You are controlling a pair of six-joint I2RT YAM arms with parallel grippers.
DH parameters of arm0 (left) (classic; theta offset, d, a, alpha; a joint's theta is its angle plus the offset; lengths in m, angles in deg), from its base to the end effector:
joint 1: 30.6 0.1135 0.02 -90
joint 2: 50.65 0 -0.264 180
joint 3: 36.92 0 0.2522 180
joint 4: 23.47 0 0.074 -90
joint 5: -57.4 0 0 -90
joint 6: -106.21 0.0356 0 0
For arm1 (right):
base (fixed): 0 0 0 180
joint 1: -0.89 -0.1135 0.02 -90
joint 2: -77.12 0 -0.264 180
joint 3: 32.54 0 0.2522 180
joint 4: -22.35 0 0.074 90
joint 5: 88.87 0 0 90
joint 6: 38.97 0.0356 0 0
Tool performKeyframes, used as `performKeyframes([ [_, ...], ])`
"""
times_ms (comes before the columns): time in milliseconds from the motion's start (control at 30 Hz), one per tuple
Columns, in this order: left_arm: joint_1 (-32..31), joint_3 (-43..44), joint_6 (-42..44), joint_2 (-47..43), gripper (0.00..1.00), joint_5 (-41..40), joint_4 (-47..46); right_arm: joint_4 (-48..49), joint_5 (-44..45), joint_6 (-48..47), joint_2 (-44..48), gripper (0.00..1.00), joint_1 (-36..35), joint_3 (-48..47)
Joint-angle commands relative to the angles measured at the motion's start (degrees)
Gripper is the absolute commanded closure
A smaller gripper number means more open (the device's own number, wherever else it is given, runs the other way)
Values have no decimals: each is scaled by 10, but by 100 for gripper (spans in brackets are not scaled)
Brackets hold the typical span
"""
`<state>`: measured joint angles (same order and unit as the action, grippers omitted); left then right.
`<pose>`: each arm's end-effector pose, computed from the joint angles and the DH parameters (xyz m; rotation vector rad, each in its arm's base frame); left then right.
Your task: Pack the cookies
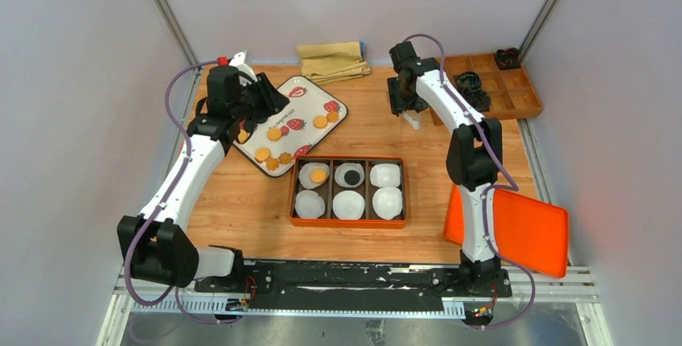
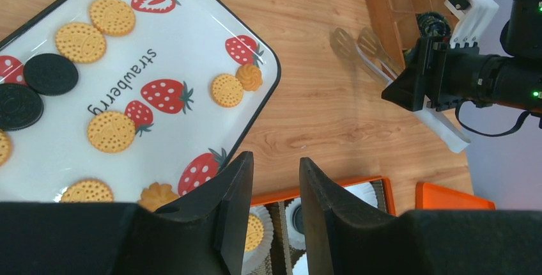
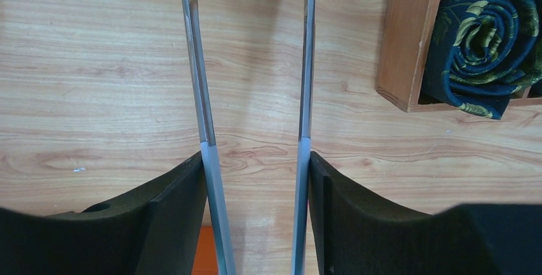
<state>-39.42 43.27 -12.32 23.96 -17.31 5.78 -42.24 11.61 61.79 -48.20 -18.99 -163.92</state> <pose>0.2952 -0.0553 0.3491 -0.1717 2.0265 -0.6816 0.4539 0.1572 0.2626 -0.1379 2.5624 -0.0359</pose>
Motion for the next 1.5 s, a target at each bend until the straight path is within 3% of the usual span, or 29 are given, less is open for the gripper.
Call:
performKeyframes([
  [0, -3, 14, -2, -5, 61, 13, -10, -16, -18, 11, 28, 41, -10, 9],
  [267, -3, 8, -6, -11, 61, 18, -16, -4, -12, 11, 61, 40, -46, 37],
  [733, -3, 6, 4, -18, 61, 5, -10, 44, 5, -12, 95, 42, -153, -6],
  [1233, -3, 6, 9, -21, 61, -4, -2, 79, -88, -28, 55, 44, -219, -26],
  [1467, -3, 6, 9, -24, 61, -6, 0, 74, -81, -21, 58, 45, -239, 20],
])
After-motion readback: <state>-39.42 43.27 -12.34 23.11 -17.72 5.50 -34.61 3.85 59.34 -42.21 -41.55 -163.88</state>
